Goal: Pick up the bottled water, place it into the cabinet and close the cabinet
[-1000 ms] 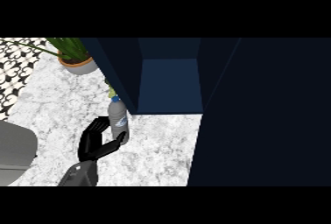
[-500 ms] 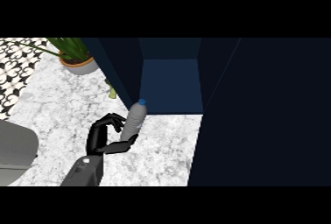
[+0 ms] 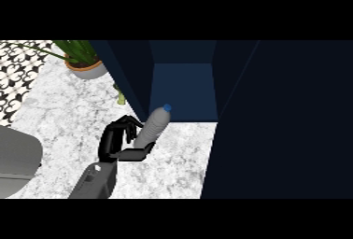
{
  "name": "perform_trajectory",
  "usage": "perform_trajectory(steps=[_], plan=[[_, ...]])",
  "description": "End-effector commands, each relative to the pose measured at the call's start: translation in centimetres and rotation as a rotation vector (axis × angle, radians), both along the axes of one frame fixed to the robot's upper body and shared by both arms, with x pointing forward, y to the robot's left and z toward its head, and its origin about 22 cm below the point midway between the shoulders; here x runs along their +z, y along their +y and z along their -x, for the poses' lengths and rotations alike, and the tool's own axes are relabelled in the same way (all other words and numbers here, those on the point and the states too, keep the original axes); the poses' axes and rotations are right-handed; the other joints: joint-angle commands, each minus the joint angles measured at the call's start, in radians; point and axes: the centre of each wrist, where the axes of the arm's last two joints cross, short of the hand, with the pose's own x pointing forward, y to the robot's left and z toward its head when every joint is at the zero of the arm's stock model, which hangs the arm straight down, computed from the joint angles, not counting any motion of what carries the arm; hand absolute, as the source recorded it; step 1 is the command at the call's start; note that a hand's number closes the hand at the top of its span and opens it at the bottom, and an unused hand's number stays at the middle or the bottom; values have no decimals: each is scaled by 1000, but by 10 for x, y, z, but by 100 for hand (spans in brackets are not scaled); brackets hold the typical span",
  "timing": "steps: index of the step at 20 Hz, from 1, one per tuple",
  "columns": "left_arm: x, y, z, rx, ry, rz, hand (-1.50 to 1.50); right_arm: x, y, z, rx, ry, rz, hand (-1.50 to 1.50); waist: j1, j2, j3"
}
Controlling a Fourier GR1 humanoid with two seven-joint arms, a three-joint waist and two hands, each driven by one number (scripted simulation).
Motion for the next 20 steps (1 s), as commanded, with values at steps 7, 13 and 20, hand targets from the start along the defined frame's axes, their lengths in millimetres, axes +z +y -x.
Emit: perform_trajectory(steps=[7,13,20], plan=[[65,-60,-17,-71,40,173,150,8,-5,18,-27,-74,17,-150,-9,-1,0],[99,-85,-24,-64,24,138,150,14,-13,26,-44,-50,3,-150,-8,2,0],[130,-114,-61,-11,26,103,150,9,-12,22,-19,-61,22,-150,-20,6,-1]])
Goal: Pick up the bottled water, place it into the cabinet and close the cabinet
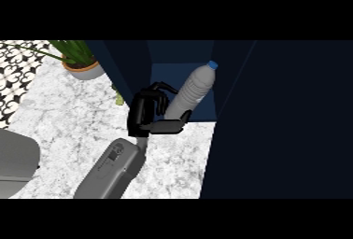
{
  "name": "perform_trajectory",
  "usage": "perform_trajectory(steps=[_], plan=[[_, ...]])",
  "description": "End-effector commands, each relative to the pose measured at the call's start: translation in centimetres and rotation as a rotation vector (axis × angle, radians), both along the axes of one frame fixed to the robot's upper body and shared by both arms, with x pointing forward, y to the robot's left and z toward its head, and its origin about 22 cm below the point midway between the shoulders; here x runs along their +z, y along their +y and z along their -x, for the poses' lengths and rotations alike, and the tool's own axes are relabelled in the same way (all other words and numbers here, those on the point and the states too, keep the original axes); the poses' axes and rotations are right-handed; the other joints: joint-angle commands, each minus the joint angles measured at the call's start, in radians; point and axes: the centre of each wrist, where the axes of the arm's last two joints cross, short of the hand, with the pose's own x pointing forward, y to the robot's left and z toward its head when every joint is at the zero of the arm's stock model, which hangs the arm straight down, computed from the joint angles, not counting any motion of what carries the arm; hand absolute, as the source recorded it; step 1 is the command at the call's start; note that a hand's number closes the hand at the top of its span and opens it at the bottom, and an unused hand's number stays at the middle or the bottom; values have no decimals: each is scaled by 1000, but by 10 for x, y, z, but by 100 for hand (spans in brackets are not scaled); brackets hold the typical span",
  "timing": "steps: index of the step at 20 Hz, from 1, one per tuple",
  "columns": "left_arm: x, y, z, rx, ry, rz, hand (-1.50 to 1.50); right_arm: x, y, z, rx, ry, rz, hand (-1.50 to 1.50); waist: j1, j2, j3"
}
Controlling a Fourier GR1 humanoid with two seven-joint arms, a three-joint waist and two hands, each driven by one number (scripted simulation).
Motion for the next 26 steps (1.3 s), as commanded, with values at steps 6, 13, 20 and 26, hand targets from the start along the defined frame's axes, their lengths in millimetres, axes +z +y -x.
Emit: perform_trajectory(steps=[6,13,20,26], plan=[[15,-19,-34,53,53,-79,150,19,-8,20,-33,-31,-15,-150,-5,2,-1],[21,-37,-41,145,123,-60,150,2,-20,12,-13,-40,-12,-150,-18,5,1],[12,-22,-69,244,143,-146,150,7,-26,22,-2,-19,7,-150,-32,8,0],[-4,-10,-74,318,115,-226,150,8,-18,22,-1,-19,-21,-150,-31,10,-1]])
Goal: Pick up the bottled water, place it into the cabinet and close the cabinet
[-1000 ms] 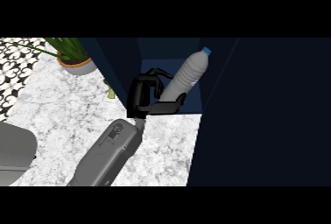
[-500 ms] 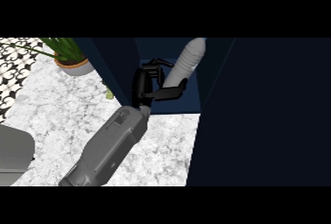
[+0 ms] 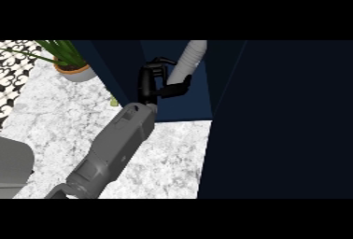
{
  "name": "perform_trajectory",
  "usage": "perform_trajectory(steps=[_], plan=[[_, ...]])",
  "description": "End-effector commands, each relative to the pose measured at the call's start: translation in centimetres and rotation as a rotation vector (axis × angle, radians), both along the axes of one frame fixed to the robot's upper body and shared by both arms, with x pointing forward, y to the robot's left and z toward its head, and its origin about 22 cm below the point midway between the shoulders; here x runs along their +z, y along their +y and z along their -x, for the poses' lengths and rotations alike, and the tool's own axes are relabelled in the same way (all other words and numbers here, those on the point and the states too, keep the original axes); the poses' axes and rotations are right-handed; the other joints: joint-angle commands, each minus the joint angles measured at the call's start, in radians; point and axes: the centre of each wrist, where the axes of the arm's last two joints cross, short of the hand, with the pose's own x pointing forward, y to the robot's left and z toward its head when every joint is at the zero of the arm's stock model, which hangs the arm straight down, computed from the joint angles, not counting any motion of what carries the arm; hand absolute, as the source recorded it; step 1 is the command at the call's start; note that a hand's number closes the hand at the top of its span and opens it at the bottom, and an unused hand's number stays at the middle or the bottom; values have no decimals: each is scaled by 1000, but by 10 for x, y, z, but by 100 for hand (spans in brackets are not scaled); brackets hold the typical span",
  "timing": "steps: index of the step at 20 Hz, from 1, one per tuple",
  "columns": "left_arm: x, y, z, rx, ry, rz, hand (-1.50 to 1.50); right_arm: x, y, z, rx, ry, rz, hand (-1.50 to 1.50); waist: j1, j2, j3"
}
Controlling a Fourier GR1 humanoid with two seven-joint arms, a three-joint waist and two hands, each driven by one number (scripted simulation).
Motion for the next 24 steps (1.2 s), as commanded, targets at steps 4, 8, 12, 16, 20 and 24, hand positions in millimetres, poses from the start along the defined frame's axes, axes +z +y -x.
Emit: perform_trajectory(steps=[4,8,12,16,20,24], plan=[[10,-1,-14,67,-13,-77,150,23,-11,7,24,-51,-23,-150,-9,6,0],[-9,17,-14,93,-36,-157,150,10,-3,2,25,-39,-17,-150,-6,12,-1],[8,8,-24,87,-20,-208,-150,10,-3,15,26,-29,-32,-150,-14,5,0],[6,11,-24,99,-16,-173,-150,14,-10,14,39,-48,-15,-150,-31,13,0],[-2,16,-21,97,-23,-144,-150,7,-9,10,42,-55,-11,-150,-37,16,0],[5,14,-24,74,-29,-119,-150,6,-6,8,56,-48,-11,-150,-34,19,-1]])
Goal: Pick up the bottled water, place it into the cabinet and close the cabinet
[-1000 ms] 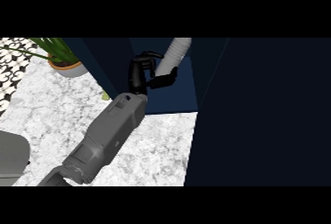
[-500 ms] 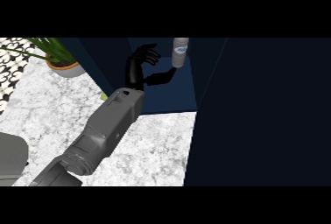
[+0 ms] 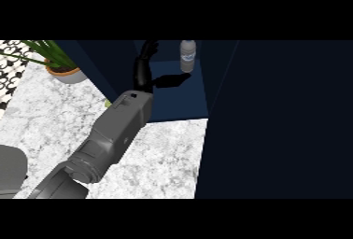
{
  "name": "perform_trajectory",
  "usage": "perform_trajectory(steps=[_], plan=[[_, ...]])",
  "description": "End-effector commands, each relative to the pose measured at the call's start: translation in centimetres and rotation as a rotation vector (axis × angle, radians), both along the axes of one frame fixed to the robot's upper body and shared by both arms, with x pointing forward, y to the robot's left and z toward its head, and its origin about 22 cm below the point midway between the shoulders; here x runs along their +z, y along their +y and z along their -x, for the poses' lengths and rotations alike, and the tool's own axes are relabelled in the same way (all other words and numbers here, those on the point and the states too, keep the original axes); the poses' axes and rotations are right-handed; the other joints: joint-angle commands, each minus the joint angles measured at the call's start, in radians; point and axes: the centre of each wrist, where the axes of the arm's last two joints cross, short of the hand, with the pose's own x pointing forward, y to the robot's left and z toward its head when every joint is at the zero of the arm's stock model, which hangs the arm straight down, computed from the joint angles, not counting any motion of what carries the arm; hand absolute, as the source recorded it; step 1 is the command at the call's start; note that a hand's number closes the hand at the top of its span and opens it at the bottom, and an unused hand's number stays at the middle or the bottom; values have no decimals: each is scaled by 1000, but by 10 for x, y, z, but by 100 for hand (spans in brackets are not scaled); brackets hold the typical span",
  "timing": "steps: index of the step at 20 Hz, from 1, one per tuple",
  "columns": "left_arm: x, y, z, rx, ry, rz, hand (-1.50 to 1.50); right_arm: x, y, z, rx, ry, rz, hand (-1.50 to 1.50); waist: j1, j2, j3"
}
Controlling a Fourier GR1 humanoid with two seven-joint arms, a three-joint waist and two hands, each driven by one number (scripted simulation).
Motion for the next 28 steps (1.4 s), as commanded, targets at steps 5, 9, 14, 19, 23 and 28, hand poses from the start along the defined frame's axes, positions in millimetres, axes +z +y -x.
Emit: perform_trajectory(steps=[5,9,14,19,23,28], plan=[[12,-5,-5,-34,-34,5,-150,14,1,5,1,-15,-46,-150,13,-3,0],[28,-6,-13,-108,-44,37,-150,10,2,4,8,-22,-44,-150,12,0,0],[20,-10,-7,-319,-110,186,-150,19,-9,14,-2,7,-10,-150,24,-10,-1],[37,-21,-8,-389,-117,259,-150,13,0,9,5,8,-7,-150,30,-18,0],[38,-25,-3,-414,-136,328,-150,16,-13,18,-7,-14,-5,-150,44,-27,2],[28,-31,20,-467,-99,395,-150,12,-6,3,-27,-12,-1,-150,77,-30,1]])
